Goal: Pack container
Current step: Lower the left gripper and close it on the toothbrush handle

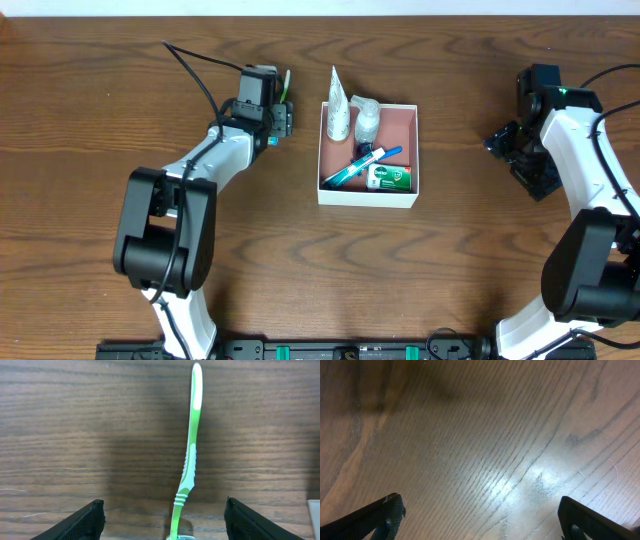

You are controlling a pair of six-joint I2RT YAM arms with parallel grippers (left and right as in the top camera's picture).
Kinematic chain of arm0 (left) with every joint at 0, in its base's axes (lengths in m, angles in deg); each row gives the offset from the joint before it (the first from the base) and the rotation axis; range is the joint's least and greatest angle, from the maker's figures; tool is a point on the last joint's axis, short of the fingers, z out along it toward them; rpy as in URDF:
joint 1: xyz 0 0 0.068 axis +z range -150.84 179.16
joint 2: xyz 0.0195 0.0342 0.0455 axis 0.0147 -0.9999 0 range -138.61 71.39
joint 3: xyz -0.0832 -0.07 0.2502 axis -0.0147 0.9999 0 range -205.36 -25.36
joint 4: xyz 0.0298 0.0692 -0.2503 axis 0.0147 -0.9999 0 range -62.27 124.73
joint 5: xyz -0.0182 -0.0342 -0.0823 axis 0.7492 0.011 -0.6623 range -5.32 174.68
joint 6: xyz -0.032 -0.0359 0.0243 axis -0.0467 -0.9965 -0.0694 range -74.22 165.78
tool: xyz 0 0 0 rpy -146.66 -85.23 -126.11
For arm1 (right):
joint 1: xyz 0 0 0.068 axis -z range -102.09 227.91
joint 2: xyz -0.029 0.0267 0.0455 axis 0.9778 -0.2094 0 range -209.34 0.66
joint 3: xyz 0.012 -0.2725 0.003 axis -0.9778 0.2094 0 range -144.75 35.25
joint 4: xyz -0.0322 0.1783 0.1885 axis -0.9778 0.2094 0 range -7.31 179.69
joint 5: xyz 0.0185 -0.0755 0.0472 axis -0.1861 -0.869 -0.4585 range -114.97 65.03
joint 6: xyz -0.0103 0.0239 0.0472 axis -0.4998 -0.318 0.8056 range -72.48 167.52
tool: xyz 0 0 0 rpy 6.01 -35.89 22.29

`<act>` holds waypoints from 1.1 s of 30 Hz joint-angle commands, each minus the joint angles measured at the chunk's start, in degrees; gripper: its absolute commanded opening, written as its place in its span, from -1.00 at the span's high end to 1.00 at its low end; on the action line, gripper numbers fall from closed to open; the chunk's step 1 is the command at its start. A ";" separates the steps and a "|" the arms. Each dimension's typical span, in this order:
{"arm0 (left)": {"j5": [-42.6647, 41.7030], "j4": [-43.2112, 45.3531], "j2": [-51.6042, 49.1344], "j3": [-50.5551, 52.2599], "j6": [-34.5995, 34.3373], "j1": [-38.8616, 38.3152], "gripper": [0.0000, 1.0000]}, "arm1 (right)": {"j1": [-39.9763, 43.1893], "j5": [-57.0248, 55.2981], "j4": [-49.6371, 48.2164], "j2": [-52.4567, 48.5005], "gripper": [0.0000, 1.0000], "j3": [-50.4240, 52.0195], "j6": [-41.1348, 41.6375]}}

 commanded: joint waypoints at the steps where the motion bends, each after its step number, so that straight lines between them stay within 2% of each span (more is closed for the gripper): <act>1: -0.46 0.31 -2.16 -0.92 1.16 0.22 -0.54 | 0.33 -0.63 0.02 -0.39 -0.99 -0.39 -0.26; 33: -0.46 1.66 -4.46 -0.92 3.10 0.22 -0.54 | 0.33 -0.63 0.02 -0.39 -0.99 -0.39 -0.24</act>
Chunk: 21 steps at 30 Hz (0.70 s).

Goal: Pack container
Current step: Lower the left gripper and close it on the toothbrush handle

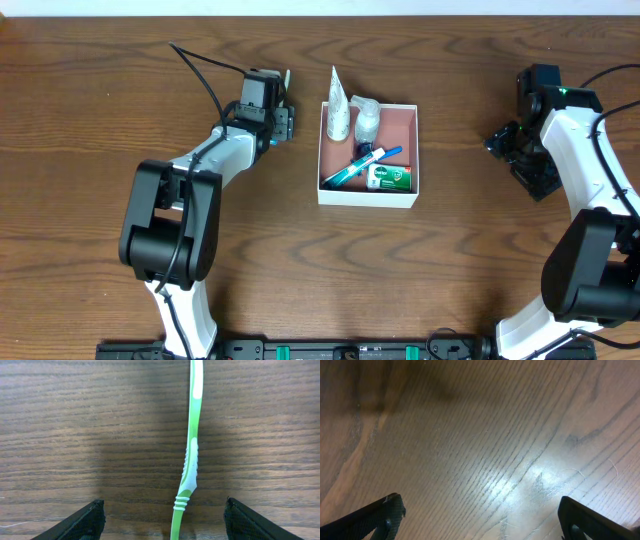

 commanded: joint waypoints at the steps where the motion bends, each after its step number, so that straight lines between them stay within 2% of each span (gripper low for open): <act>1: -0.20 0.04 -2.01 -0.92 1.40 0.22 -0.54 | 0.31 -0.63 0.02 -0.37 -0.99 -0.39 -0.24; 12: -0.66 1.68 -2.51 -0.92 1.40 0.22 -0.54 | 0.26 -0.63 0.02 -0.37 -0.99 -0.39 -0.24; 18: -1.03 1.84 -2.51 -0.92 1.38 0.22 -0.15 | 0.28 -0.63 0.02 -0.37 -0.98 -0.42 -0.24; 21: -1.05 1.79 -2.51 -0.92 1.38 0.22 -0.13 | 0.28 -0.63 0.02 -0.37 -0.99 -0.39 -0.24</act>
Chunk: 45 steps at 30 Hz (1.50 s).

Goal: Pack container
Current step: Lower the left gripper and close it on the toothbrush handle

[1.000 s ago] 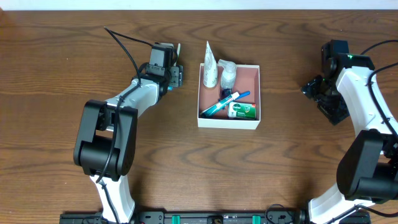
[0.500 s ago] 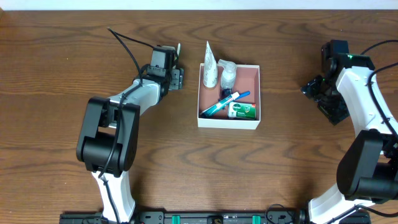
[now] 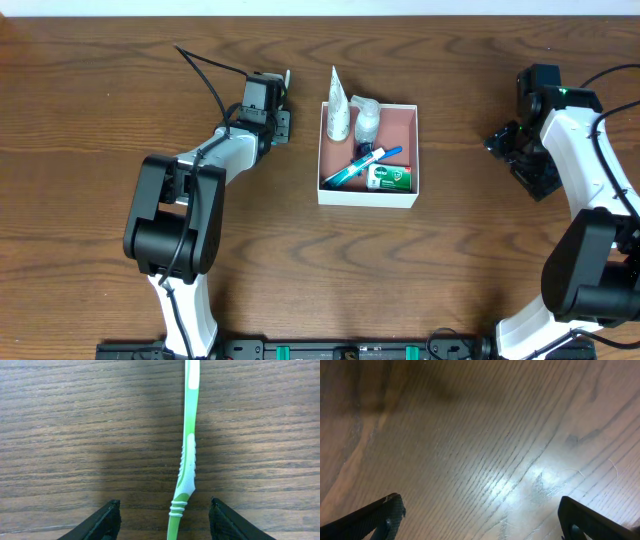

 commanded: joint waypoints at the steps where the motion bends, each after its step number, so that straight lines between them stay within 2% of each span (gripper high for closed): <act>1: -0.04 0.04 -0.55 -0.92 0.31 0.20 -0.12 | 0.28 -0.63 0.02 -0.37 -0.99 -0.39 -0.24; 16: -1.92 0.00 -1.73 -0.92 0.33 0.22 -0.09 | 0.28 -0.63 0.02 -0.37 -0.98 -0.39 -0.24; 18: -1.92 0.04 -1.73 -0.92 0.35 0.22 0.05 | 0.28 -0.63 0.02 -0.37 -0.99 -0.39 -0.24; 25: -1.92 0.04 -1.73 -0.92 0.35 0.22 0.22 | 0.28 -0.63 0.02 -0.37 -0.98 -0.39 -0.24; 29: -1.92 0.11 -1.73 -0.92 0.35 0.22 0.39 | 0.28 -0.66 0.02 -0.37 -0.99 -0.39 -0.24; 38: -1.88 1.62 -1.73 -0.92 0.35 0.22 0.43 | 0.28 -0.63 0.00 -0.37 -0.99 -0.39 -0.24; 40: -1.88 1.95 -1.73 -0.92 0.35 0.22 0.55 | 0.28 -0.63 0.02 -0.37 -0.98 -0.42 -0.24; 45: -1.88 1.97 -1.73 -0.92 0.35 0.22 0.56 | 0.26 -0.63 0.02 -0.37 -0.98 -0.39 -0.24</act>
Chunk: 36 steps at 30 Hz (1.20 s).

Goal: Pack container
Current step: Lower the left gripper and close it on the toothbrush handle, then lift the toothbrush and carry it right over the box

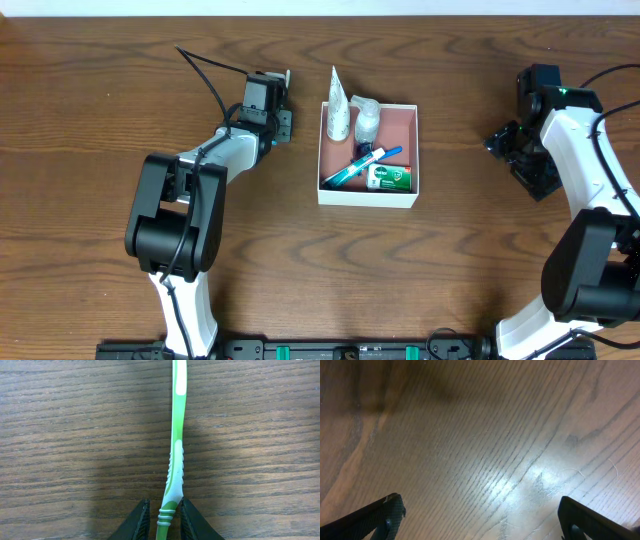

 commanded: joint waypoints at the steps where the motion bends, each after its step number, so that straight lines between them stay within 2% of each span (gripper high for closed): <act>1: 0.09 0.11 -1.03 -0.92 0.35 0.22 0.56 | 0.28 -0.63 0.02 -0.37 -0.99 -0.42 -0.24; 16: 0.07 -1.40 -1.05 -0.92 0.37 0.28 0.56 | 0.28 -0.63 0.02 -0.37 -0.99 -0.39 -0.24; 19: 0.07 -1.40 -1.05 -0.92 0.37 0.28 0.63 | 0.28 -0.63 0.02 -0.37 -0.98 -0.39 -0.24; 20: 0.07 -1.40 -1.05 -0.92 0.35 0.26 0.73 | 0.28 -0.63 0.02 -0.37 -0.98 -0.39 -0.24; 23: 0.07 -1.40 -1.05 -0.92 0.37 0.26 0.76 | 0.28 -0.63 0.02 -0.37 -0.98 -0.39 -0.24; 36: 0.04 -1.16 0.44 -0.98 0.37 0.26 0.79 | 0.28 -0.63 0.02 -0.37 -0.98 -0.39 -0.24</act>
